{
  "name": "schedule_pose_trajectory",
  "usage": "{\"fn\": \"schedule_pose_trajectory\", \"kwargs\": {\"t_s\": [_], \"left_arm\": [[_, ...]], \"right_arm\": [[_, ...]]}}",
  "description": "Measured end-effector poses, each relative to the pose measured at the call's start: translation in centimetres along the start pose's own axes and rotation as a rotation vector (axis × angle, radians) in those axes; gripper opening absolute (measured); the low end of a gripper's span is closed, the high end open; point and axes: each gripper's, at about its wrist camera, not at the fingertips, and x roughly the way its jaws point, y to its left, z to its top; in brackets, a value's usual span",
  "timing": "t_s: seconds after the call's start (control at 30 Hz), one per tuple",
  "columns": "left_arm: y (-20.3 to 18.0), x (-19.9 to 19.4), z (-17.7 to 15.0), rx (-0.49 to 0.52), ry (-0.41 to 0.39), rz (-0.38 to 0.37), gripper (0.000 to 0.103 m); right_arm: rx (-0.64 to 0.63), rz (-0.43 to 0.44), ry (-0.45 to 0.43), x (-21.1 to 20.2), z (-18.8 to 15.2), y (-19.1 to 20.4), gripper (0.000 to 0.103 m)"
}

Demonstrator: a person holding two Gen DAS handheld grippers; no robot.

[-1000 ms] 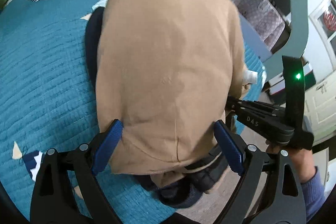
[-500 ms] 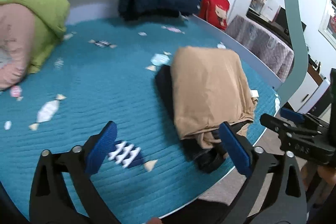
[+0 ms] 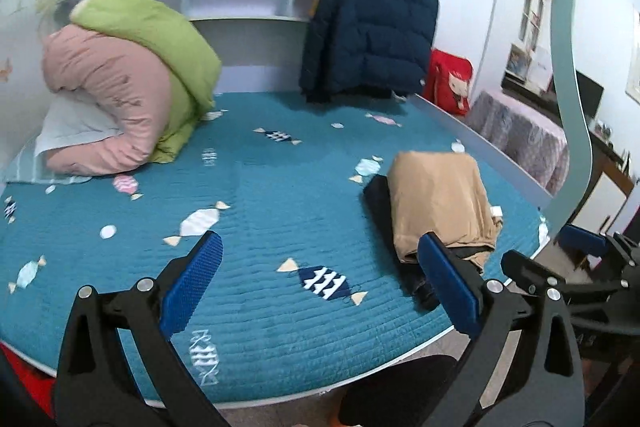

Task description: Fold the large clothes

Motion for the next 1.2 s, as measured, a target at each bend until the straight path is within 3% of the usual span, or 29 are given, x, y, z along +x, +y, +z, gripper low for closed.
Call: {"fn": "schedule_pose_trajectory", "kwargs": {"t_s": [0.27,0.63,0.97,1.2], "left_arm": [[3.7,-6.8,-0.1,-0.044,-0.069,0.069,0.098],[5.4,-14.6,0.7,-0.030,-0.187,0.167,0.098],[5.6,-19.8,1.2,-0.002,-0.281,0.264,0.098],[5.9,-21.6,1.4,-0.009,-0.298,0.258,0.098]], "right_arm": [[-0.043,0.017,-0.085,-4.8,0.2,3.8,0.096],[-0.077,0.090,-0.187,-9.8,0.3,7.2,0.096],[-0.102,0.123,-0.289,-13.2,0.8,8.8,0.096],[-0.103,0.144,-0.327,-14.6,0.8,8.9,0.096]]}}
